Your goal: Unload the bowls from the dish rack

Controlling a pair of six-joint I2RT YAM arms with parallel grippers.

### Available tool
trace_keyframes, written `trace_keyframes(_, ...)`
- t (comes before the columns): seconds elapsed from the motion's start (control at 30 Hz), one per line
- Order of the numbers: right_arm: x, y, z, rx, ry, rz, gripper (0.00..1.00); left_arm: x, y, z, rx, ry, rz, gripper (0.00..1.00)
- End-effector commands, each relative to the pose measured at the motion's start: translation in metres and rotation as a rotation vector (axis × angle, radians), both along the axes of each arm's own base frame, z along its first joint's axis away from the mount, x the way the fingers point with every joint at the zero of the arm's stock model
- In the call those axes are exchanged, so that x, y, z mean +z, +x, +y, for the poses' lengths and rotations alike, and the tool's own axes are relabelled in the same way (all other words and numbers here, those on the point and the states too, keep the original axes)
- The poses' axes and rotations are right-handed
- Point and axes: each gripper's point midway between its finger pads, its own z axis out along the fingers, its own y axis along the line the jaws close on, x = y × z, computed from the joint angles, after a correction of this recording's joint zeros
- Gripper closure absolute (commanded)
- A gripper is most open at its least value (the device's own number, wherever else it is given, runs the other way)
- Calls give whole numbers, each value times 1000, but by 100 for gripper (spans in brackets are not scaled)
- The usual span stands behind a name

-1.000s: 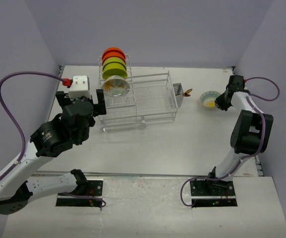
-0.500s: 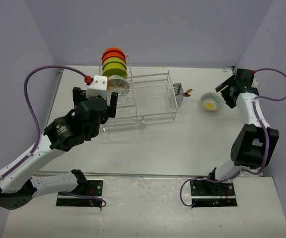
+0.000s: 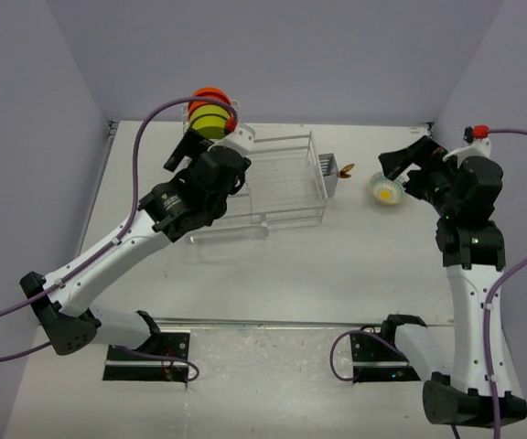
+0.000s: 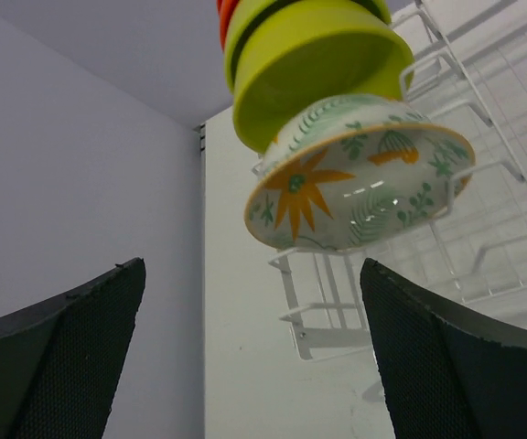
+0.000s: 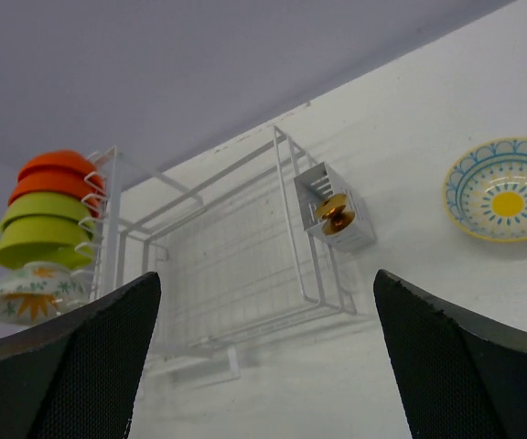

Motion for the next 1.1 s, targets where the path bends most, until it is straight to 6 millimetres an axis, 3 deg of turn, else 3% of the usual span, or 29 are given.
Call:
trace_keyframes(0.0,-16,-23,24,148,-27,-1,1,31,26,-2,-32,-32,-53,1)
trace_keyframes(0.13,-7,-43,26,164,-56,-42,1,26,43,-3,-71,-25,-31,15)
trace_keyframes(0.27,15,-67,30,179,-84,-104,1,20,55,-21,-150,-30,7,28)
trace_keyframes(0.3,19,-71,29,173,-91,-116,1,18,56,-25,-162,-38,20,42)
trace_keyframes(0.33,28,-80,29,169,-104,-143,1,16,57,-28,-170,-39,28,45)
trace_keyframes(0.43,44,-97,30,175,-124,-191,1,7,65,-22,-111,9,25,51)
trace_keyframes(0.67,79,-137,36,187,-150,-320,1,11,77,-13,-52,52,-15,57)
trace_keyframes(0.87,81,-141,31,162,-175,-336,1,3,78,-14,-60,56,-4,76)
trace_keyframes(1.03,81,-140,32,164,-177,-337,1,1,80,-12,-41,71,-21,100)
trace_keyframes(1.07,83,-141,31,160,-178,-341,1,2,80,-11,-37,69,-27,100)
